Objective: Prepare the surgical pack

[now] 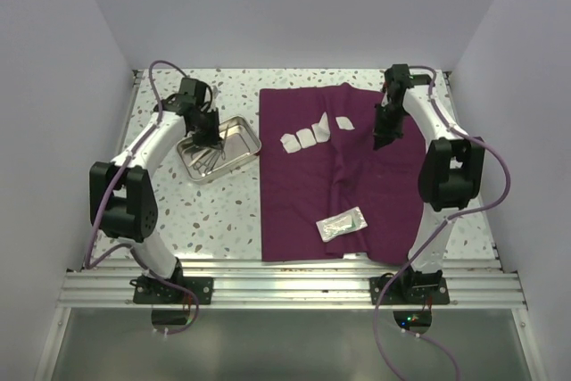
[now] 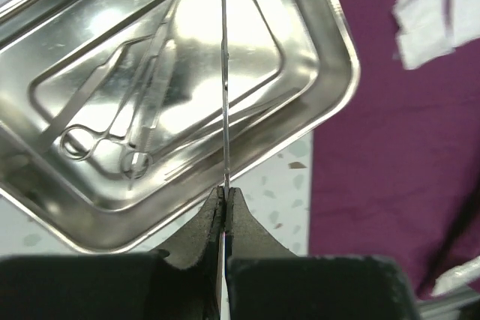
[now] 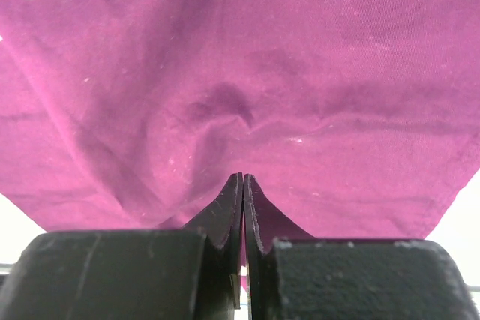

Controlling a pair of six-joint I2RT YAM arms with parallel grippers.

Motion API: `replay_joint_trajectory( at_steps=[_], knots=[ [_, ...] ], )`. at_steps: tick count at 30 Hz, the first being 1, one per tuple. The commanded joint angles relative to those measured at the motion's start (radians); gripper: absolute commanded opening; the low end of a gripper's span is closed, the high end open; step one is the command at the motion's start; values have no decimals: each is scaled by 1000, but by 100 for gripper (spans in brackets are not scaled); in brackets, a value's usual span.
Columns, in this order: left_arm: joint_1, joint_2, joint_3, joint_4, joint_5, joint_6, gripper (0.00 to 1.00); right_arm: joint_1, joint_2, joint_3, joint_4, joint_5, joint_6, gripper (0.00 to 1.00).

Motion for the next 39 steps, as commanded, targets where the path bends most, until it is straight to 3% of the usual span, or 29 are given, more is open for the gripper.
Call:
replay_joint_trajectory(
  at_steps=[1, 3, 4, 6, 8, 13, 15, 16, 17, 20, 23, 26, 31, 39],
  knots=[
    [-3, 42, 42, -90, -170, 94, 0, -10, 14, -2, 11, 17, -1, 0],
    [-3, 53, 35, -98, -219, 112, 1, -14, 28, 2, 4, 39, -2, 0],
    [-3, 59, 36, -104, -228, 115, 9, -15, 31, 1, -1, 45, 1, 0],
    [-1, 66, 41, -107, -227, 117, 37, -20, 23, -27, 2, 59, 9, 0],
    [-4, 52, 44, -100, -213, 111, 48, -23, 2, -74, 11, 97, 13, 0],
    [-44, 4, 111, -124, -222, 91, 59, -41, -24, -156, 31, 142, 12, 0],
    [-87, -16, 131, -112, -196, 83, 55, -53, -24, -188, 49, 157, 9, 0],
    [-134, -31, 142, -91, -116, 77, 51, -58, -23, -206, 57, 160, 9, 0],
    [-156, -33, 141, -74, -62, 44, 38, -64, -21, -214, 68, 168, 12, 0],
    [-232, -31, 66, 43, 153, -48, 12, -70, -17, -245, 98, 186, 15, 0],
    [-291, 4, -17, 141, 256, -95, 0, -72, -1, -269, 117, 194, 19, 0],
    [-320, 38, -103, 255, 292, -127, 0, -73, 8, -298, 145, 227, 18, 0],
    [-352, 212, -108, 250, 372, -109, 0, -109, 39, -311, 168, 298, 3, 0],
    [-363, 263, -168, 233, 240, -95, 0, -199, 146, -256, 180, 404, -68, 0]
  ],
)
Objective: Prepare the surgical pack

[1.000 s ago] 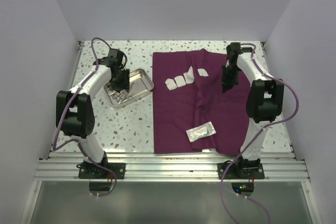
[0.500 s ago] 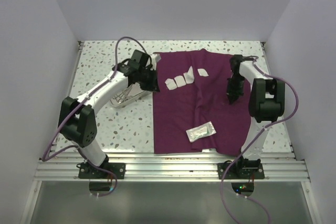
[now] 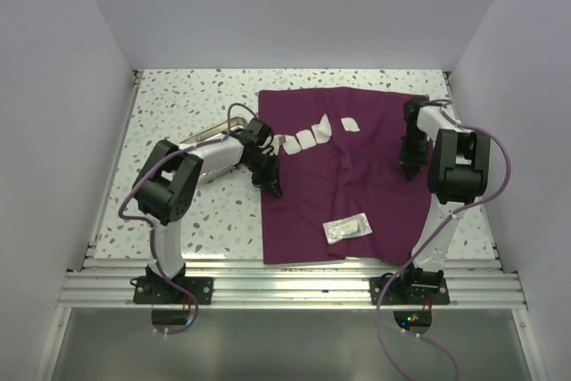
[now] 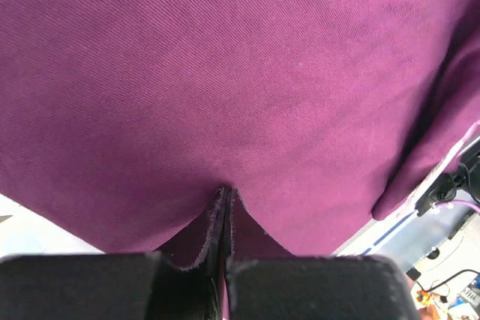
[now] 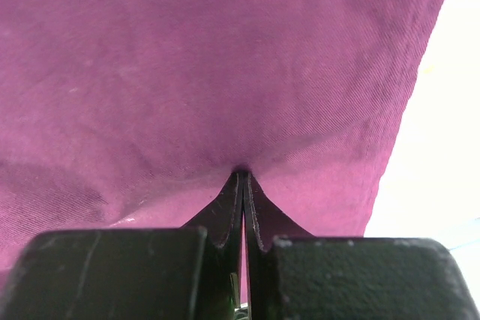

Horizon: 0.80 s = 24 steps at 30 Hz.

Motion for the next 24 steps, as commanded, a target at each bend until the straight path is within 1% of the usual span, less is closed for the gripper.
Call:
replay_joint_trajectory(
  at_steps=[1, 3, 4, 8, 13, 17, 20, 21, 22, 24],
  knots=[
    [-8, 19, -24, -4, -88, 15, 0, -50, 88, 55, 40, 122, -41, 0],
    [-8, 24, -30, -13, -122, 22, 0, -57, 116, 78, 37, 148, -55, 0],
    [-8, 13, -38, -16, -136, 22, 0, -61, 137, 106, 37, 211, -61, 0],
    [-8, -3, -43, -33, -220, 33, 0, -87, 183, 197, 34, 282, -72, 0],
    [-6, 8, -12, -70, -276, 65, 0, -90, 205, 320, -3, 299, -74, 0],
    [-8, -9, 20, -90, -291, 76, 0, -86, 124, 344, -28, 227, -58, 0],
    [-11, -39, 60, -107, -282, 82, 0, -84, 20, 281, -22, 29, 3, 0],
    [-11, -56, 77, -116, -277, 82, 0, -84, -7, 250, -15, -82, 23, 0],
    [-12, -64, 81, -118, -258, 81, 0, -83, -28, 186, -9, -126, 52, 0],
    [-11, -84, 85, -119, -245, 76, 0, -81, -91, 114, 34, -201, 63, 0]
  ],
)
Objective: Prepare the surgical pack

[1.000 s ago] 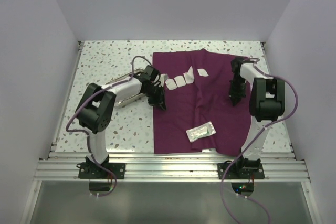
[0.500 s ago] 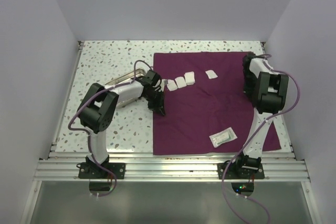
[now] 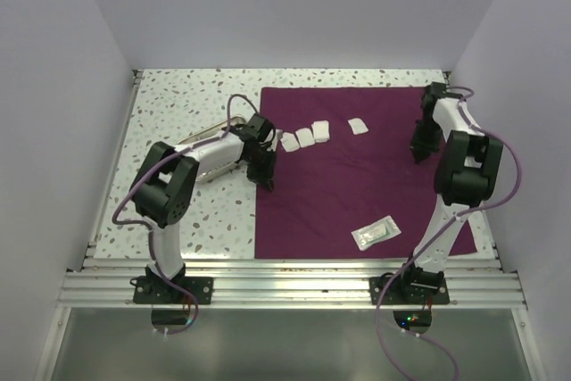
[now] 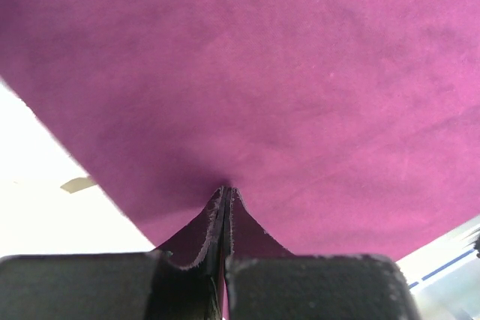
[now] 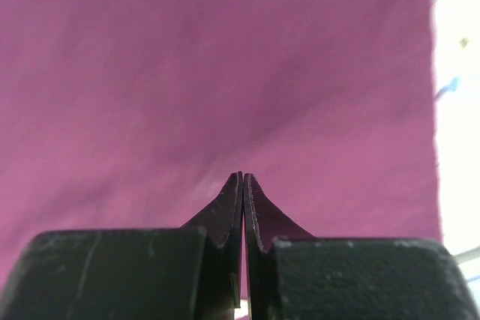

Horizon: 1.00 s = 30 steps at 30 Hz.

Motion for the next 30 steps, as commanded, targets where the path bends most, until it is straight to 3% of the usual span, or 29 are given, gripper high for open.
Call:
replay_joint_trajectory(
  at_steps=[1, 6, 10, 13, 21, 25, 30],
  knots=[
    [2, -65, 34, -35, -35, 30, 0, 9, -151, -138, 46, -239, 70, 0],
    [0, -121, 20, 3, 17, 6, 2, 30, -183, -187, 82, -275, -8, 0],
    [2, -157, 23, 30, 68, -14, 18, 151, -199, -106, 100, -298, 1, 17],
    [2, -170, 39, 27, 86, -23, 21, 246, -165, -5, 108, -348, 32, 27],
    [3, -220, 33, 24, 85, -54, 24, 366, 17, 169, 256, -566, 220, 43],
    [2, -248, 22, 25, 78, -63, 25, 398, 77, 194, 338, -572, 296, 49],
    [3, -276, -1, 37, 75, -80, 26, 434, 157, 278, 312, -545, 276, 54]
  ],
)
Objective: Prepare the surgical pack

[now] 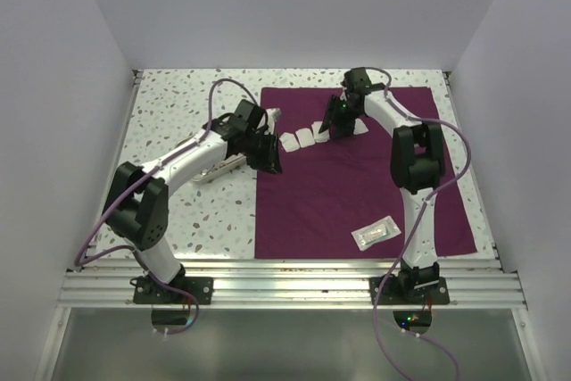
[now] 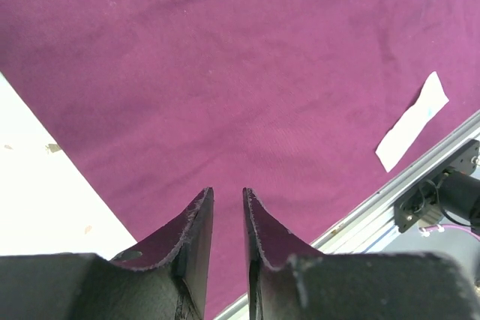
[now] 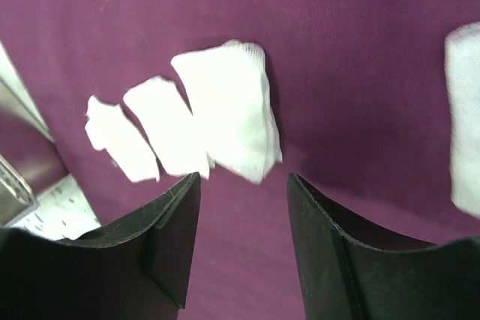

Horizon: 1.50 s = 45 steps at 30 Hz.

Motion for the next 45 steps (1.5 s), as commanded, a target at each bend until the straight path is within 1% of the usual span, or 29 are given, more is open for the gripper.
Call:
replay_joint_trajectory(
  at_steps=[1, 11, 18, 23, 27, 34, 39, 44, 45],
  knots=[
    [2, -56, -14, 34, 9, -28, 26, 29, 18, 99, -3, 10, 11, 54],
    [2, -69, -43, 58, 14, -48, 27, 33, 49, 102, -35, 64, -38, 54],
    [2, -47, -28, 62, 21, -50, 27, 33, 23, 110, -74, 108, -110, 54],
    [3, -24, -8, 69, 35, -54, 27, 32, 64, 145, -98, 90, -129, 54],
    [2, -13, 3, 65, 38, -53, 28, 32, 86, 148, -83, 78, -126, 53],
    [3, -9, 0, 60, 38, -50, 28, 30, 126, 164, -100, 88, -150, 53],
    [5, -4, 1, 63, 38, -51, 28, 30, 150, 165, -100, 69, -167, 50],
    [3, -1, -5, 60, 35, -47, 29, 30, 159, 152, -106, 82, -178, 45],
    [3, -3, -11, 63, 35, -47, 29, 32, 159, 150, -110, 93, -179, 41]
  ],
)
